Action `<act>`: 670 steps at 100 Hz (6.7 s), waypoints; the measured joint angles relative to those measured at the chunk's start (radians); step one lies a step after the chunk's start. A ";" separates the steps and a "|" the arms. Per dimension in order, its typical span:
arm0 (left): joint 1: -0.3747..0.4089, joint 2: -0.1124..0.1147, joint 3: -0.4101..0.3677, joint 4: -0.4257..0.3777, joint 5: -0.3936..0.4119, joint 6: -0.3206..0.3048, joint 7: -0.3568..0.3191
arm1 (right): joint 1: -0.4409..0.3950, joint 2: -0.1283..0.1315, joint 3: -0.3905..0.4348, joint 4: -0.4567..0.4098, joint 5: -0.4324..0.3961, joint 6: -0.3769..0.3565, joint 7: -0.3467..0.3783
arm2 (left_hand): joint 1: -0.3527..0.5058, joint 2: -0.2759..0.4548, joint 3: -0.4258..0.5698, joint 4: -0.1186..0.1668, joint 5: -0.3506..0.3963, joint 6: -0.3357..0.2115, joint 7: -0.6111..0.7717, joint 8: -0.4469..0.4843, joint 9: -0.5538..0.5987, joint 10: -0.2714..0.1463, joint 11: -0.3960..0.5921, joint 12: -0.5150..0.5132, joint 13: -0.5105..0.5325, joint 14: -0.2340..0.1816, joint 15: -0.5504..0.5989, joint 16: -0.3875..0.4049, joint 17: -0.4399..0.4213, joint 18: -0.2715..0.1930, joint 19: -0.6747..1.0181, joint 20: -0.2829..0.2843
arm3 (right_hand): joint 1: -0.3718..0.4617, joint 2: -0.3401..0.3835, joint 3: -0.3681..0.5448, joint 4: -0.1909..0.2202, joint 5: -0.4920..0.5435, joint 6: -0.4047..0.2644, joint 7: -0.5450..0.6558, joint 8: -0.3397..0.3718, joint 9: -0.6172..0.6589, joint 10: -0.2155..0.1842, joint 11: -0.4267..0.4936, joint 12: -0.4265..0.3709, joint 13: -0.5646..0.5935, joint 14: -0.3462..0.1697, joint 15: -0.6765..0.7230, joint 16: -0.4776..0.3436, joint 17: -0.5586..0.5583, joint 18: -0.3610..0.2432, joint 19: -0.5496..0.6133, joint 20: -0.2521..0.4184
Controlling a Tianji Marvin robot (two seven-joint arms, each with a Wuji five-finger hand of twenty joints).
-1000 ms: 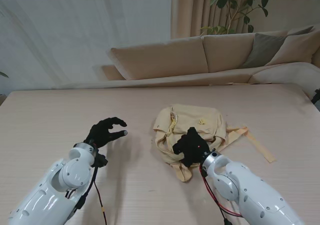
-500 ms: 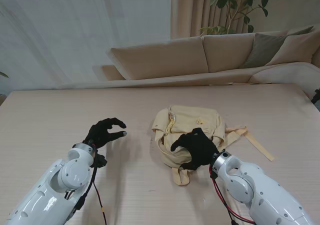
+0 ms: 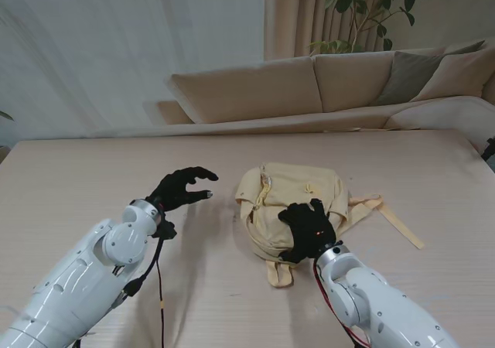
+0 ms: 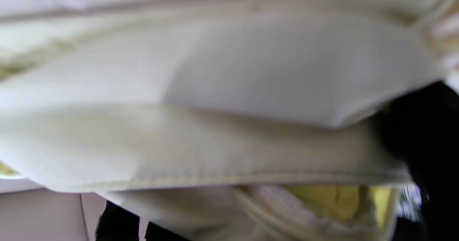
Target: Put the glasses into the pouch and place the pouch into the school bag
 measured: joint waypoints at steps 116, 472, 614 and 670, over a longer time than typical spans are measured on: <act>-0.462 -0.114 0.452 0.620 -0.107 -0.469 -0.004 | 0.000 0.013 0.009 0.004 -0.001 -0.427 -0.093 | -0.046 -0.046 0.061 0.000 -0.071 -0.004 -0.043 -0.070 -0.190 -0.052 -0.122 -0.143 -0.148 -0.071 -0.159 -0.141 -0.029 -0.033 -0.098 -0.086 | 0.508 -0.111 0.079 -0.149 0.697 -0.006 0.060 0.021 0.859 0.025 -0.118 -0.022 0.453 0.051 0.167 0.044 0.060 0.048 0.380 -0.091; 0.258 0.061 -0.107 -0.188 0.071 0.106 -0.224 | 0.097 -0.031 -0.064 -0.096 0.253 -0.311 0.164 | -0.073 0.125 -0.171 -0.023 0.464 0.230 0.467 0.619 -0.047 0.008 -0.076 -0.165 -0.169 -0.070 -0.179 -0.171 -0.045 -0.126 -0.383 -0.102 | 0.086 0.266 -0.209 0.048 0.218 -0.224 -0.012 0.142 0.309 -0.002 0.046 0.034 0.159 0.027 0.167 0.081 0.004 0.026 0.116 0.023; 0.196 0.060 -0.039 -0.134 0.041 0.070 -0.185 | 0.656 -0.464 -0.550 0.992 0.575 0.156 -0.360 | -0.087 0.125 -0.145 -0.023 0.484 0.229 0.468 0.643 -0.035 0.026 -0.075 -0.165 -0.157 -0.059 -0.165 -0.162 -0.053 -0.051 -0.337 -0.102 | 0.297 0.059 -0.061 -0.111 0.421 -0.122 0.206 -0.027 0.665 0.022 0.093 0.067 0.439 0.062 0.296 0.107 0.057 0.023 0.381 0.010; -0.047 0.027 0.089 0.112 -0.112 -0.045 -0.201 | 0.430 -0.330 -0.178 0.680 0.446 0.393 -0.548 | -0.099 0.124 -0.123 -0.023 0.484 0.229 0.464 0.644 -0.033 0.026 -0.068 -0.155 -0.144 -0.057 -0.154 -0.151 -0.024 -0.047 -0.229 -0.098 | 0.436 -0.041 0.057 -0.132 0.648 -0.148 0.256 0.038 0.880 0.068 0.132 0.212 0.589 0.144 0.363 0.107 0.108 0.079 0.454 -0.029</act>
